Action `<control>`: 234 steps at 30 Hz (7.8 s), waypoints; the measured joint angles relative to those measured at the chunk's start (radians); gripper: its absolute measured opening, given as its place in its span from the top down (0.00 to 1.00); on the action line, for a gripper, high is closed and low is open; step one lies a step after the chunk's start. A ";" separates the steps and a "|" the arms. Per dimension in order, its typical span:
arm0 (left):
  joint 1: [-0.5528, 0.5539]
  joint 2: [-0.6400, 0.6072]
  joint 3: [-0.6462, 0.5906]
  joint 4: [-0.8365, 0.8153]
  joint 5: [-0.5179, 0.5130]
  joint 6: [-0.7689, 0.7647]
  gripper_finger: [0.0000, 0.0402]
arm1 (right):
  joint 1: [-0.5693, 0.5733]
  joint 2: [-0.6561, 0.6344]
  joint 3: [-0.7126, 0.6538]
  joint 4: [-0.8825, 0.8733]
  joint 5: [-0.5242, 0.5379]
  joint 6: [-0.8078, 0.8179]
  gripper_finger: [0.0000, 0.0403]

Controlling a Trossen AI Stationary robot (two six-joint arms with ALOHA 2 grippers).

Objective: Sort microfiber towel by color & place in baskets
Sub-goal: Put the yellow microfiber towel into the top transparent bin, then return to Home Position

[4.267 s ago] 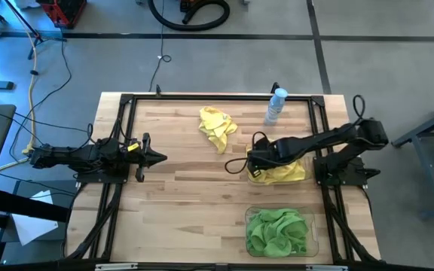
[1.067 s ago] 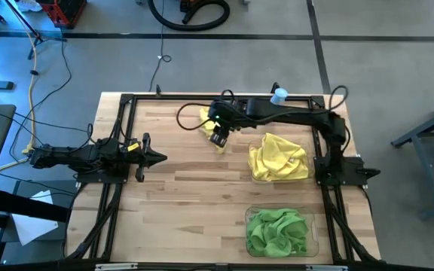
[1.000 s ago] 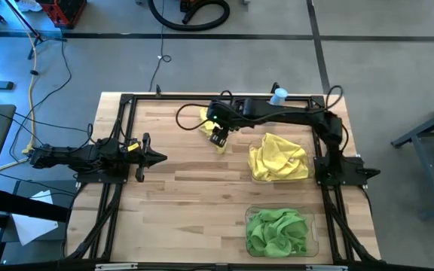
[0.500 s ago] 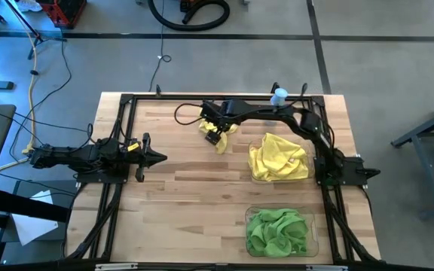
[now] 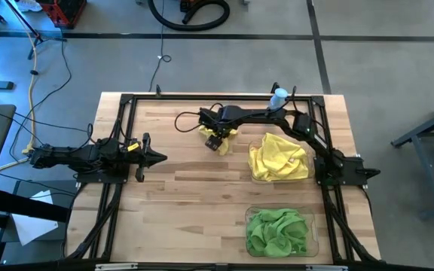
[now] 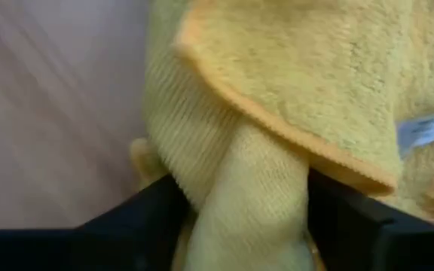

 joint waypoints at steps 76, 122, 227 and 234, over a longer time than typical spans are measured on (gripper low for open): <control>0.000 0.000 0.000 0.000 0.000 0.000 1.00 | 0.542 -1.395 -1.185 -0.181 0.184 1.050 0.98; 0.000 0.000 0.000 0.000 0.000 0.000 1.00 | 0.495 -1.232 -0.945 -0.114 0.290 0.941 0.53; 0.000 0.000 0.000 0.000 0.000 0.000 1.00 | 0.416 -2.102 -1.806 1.032 -0.084 -0.207 1.00; 0.000 0.000 0.000 0.000 0.000 0.000 1.00 | 0.416 -2.163 -1.806 0.972 -0.084 -0.233 1.00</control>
